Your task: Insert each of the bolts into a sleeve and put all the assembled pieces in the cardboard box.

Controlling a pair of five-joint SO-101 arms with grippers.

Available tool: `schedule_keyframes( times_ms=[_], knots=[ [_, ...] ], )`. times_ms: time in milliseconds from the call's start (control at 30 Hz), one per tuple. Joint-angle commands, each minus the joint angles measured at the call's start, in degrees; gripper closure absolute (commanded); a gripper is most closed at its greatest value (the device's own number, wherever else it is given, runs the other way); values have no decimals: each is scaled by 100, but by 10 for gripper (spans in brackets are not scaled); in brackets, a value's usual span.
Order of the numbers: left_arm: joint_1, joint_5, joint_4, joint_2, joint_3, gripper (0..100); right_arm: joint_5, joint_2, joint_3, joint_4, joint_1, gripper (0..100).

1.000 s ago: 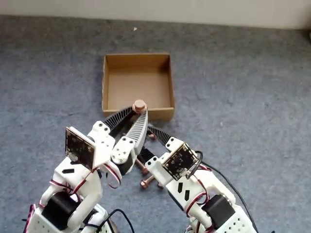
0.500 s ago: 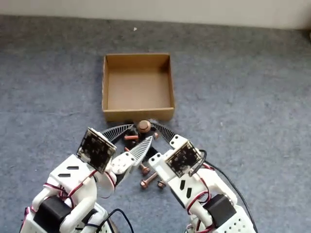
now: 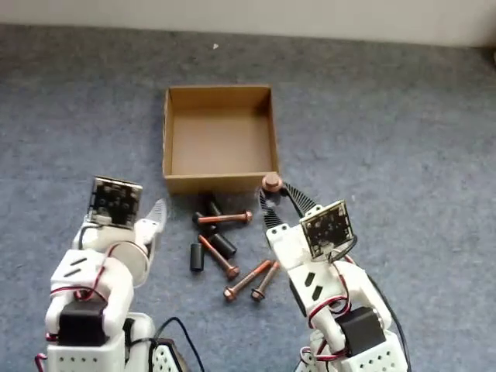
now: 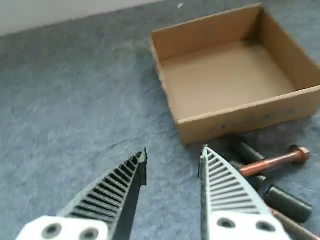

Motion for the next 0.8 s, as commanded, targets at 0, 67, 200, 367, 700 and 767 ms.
schedule_keyframes(
  times_ms=[0, 67, 200, 367, 700, 767],
  knots=[
    [-945, -70, -97, 13, 488, 811, -35, 470, -435, 31, 101, 993],
    [-1200, -70, -290, 13, 796, 810, -44, 1112, -884, 31, 101, 993],
    [-1490, -70, -774, 13, 1411, 808, -44, 2791, -2026, 22, 92, 993],
    [-1499, -70, -1099, 13, 1895, 807, -44, 4673, -3521, -251, 84, 993],
    [-1473, -70, -1125, 13, 1912, 807, -44, 7574, -4813, -1991, 101, 993],
    [-1481, -70, -1125, 13, 1912, 807, -44, 8092, -4910, -2273, 101, 993]
  ],
)
